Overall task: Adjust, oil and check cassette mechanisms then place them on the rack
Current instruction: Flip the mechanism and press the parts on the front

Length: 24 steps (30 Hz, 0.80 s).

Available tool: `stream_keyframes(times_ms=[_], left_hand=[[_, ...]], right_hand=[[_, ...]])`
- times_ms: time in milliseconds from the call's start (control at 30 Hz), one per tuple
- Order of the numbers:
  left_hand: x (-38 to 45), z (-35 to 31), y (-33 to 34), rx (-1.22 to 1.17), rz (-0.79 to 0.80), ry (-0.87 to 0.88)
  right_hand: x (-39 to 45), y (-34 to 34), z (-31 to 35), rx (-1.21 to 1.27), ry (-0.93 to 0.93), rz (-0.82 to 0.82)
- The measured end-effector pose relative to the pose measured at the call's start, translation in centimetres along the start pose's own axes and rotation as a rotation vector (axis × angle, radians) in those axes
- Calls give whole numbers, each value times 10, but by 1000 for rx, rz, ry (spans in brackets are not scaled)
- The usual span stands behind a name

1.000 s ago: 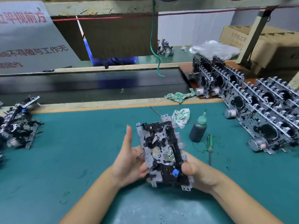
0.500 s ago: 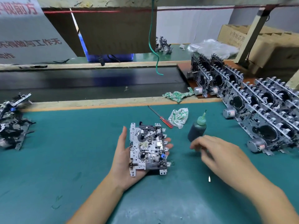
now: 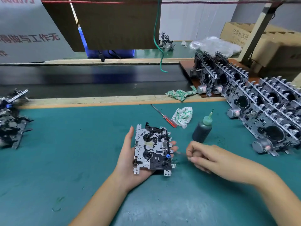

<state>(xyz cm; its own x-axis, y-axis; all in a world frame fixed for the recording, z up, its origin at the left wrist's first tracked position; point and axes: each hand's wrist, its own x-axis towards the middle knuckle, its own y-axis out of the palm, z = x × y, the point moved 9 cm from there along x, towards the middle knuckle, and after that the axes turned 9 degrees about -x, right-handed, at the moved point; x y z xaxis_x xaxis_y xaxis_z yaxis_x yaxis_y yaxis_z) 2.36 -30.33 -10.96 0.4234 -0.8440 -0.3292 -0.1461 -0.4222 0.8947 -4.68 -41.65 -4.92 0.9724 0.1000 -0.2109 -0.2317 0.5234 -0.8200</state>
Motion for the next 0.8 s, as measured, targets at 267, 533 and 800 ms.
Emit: stream_keyframes(times_ms=[267,533,800], left_hand=[[-1,1,-2,71,-28,-20],[1,4,0,89,-22,-25],[4,5,-3,133,-44,-22]], right_hand=[[27,18,14,664,86,144],[22,37,4,615,152,180],[24,35,3,629,198,81]])
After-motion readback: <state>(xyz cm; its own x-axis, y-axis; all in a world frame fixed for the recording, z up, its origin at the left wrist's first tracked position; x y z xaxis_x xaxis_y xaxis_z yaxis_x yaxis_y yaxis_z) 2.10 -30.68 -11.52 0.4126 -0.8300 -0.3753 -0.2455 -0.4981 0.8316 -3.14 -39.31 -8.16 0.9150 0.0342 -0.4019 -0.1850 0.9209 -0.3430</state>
